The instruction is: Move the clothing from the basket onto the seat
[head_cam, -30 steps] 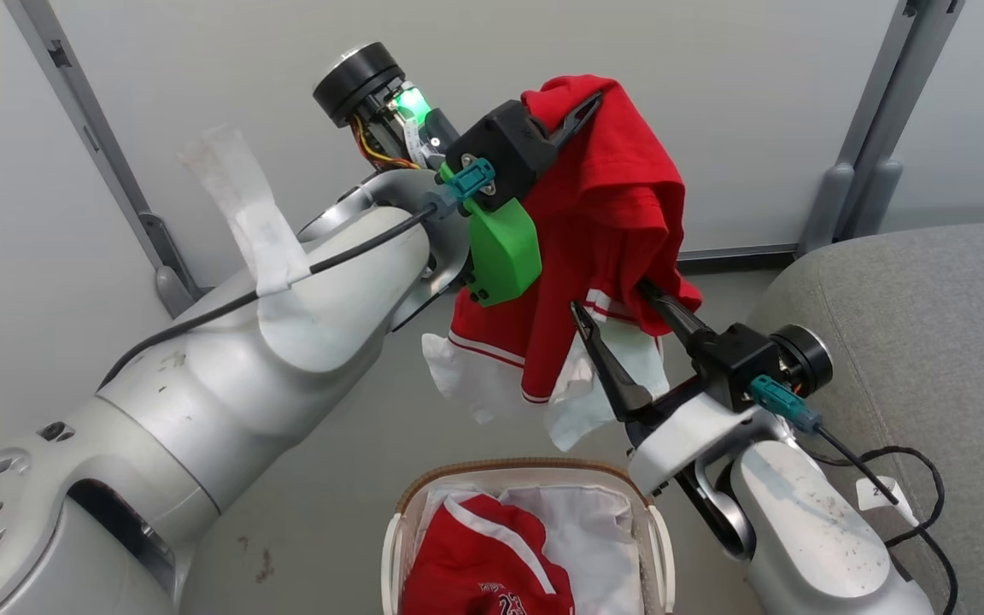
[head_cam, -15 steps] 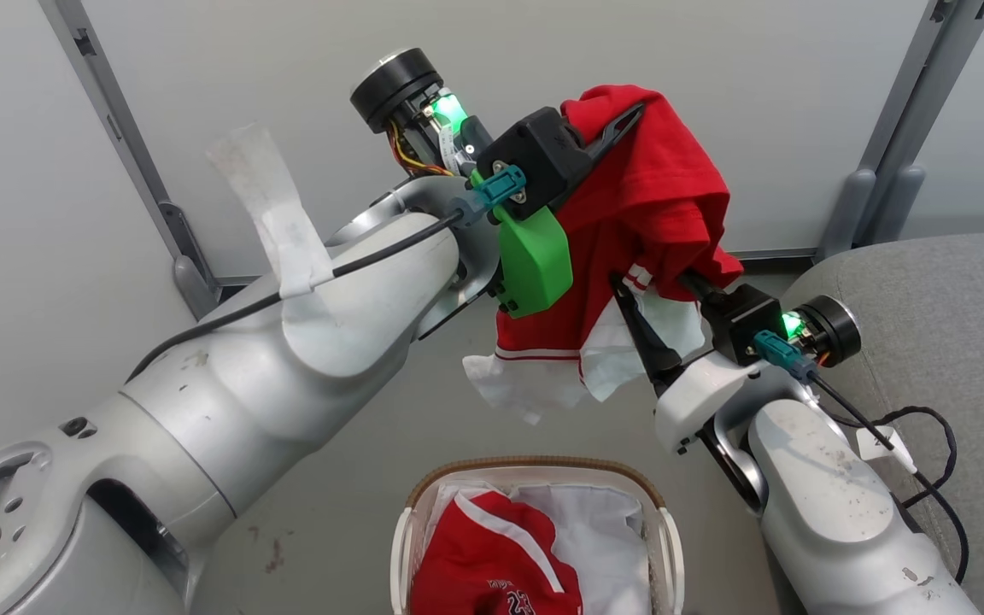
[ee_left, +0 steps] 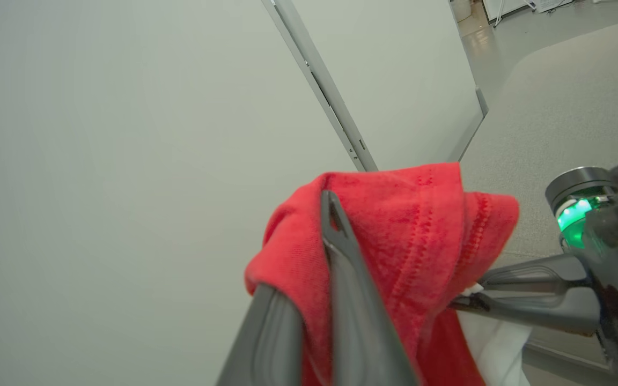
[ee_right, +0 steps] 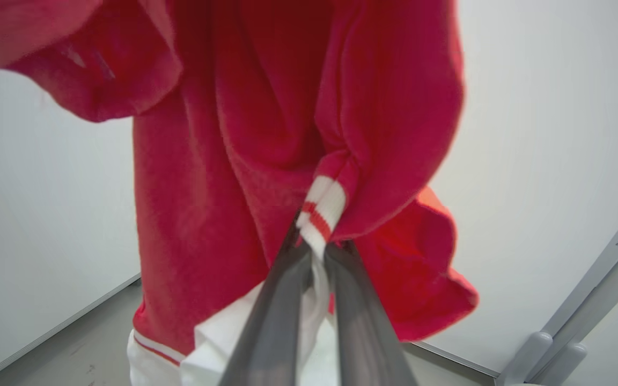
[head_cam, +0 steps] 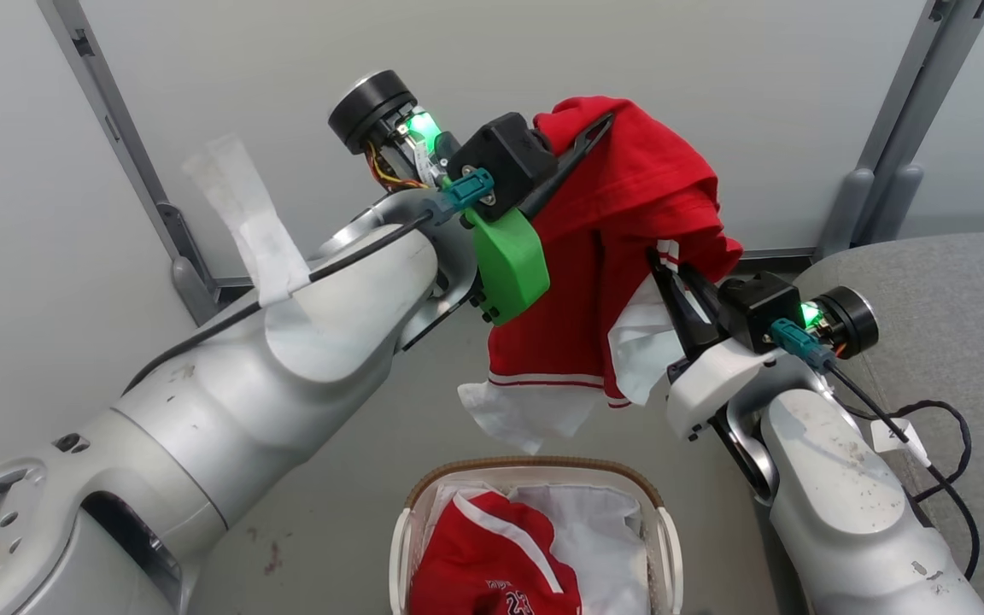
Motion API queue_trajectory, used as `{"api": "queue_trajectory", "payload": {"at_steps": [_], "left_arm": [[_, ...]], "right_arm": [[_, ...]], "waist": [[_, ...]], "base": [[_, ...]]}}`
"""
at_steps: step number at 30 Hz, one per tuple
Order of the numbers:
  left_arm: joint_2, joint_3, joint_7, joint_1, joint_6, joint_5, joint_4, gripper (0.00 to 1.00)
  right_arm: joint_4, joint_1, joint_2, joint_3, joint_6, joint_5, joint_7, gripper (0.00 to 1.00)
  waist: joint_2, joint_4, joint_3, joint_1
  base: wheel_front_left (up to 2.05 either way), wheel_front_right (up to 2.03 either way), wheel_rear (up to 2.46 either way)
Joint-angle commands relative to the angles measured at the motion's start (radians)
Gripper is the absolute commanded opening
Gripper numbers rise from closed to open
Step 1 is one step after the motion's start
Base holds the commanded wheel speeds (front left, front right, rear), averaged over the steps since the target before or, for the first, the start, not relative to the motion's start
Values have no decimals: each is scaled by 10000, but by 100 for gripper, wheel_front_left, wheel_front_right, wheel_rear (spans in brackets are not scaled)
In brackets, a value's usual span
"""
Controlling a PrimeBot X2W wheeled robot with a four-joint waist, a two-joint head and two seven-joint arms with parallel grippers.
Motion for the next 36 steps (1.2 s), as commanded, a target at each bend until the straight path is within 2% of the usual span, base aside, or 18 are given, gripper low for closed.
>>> {"api": "queue_trajectory", "payload": {"at_steps": [1, 4, 5, 6, 8, 15, 22, 29, 36], "left_arm": [[82, 89, -34, 230, 27, -86, 35, 0], [172, 297, -75, 589, 83, -295, 63, 0], [195, 371, -87, 713, 102, -362, 54, 12], [204, 500, -102, 875, 167, -425, 10, 36], [202, 863, -96, 1246, 282, -503, -192, 98], [409, 2366, -96, 3219, 489, -75, -1091, 100], [448, 3816, -84, 5361, 301, 894, -1718, 100], [54, 5144, -85, 7175, 124, 1555, -1784, 100], [-301, 5802, -85, 8164, -14, 2063, -1642, 100]], "right_arm": [[-56, 150, -37, -57, -5, 17, -4, 0], [-149, 190, -37, -214, -7, -31, -4, 0], [-179, 202, -37, -278, -7, -44, -4, 0], [-217, 207, -38, -382, -7, -61, -4, 0], [-282, 225, -37, -578, -7, -127, -4, 0], [-552, 284, -40, -1208, -7, -373, -4, 0], [-798, 426, -38, -1577, -7, -711, -4, 0], [-1013, 618, -37, -1963, -7, -901, -4, 0], [-1139, 777, -38, -2315, -7, -1073, -3, 0]], "waist": [[0, -16, -2, 0], [0, -49, -6, 0], [0, -54, -7, 0], [0, -55, -7, 0], [0, -49, 0, 0], [0, -107, 77, 0], [0, -238, 168, 0], [0, -363, 211, 0], [0, -430, 267, 0]], "base": [[0, 0, 0], [0, 0, 0], [0, 0, 0], [0, 0, 0], [0, 0, 0], [0, 0, 0], [0, 0, 0], [0, 0, 0], [0, 0, 0]]}}
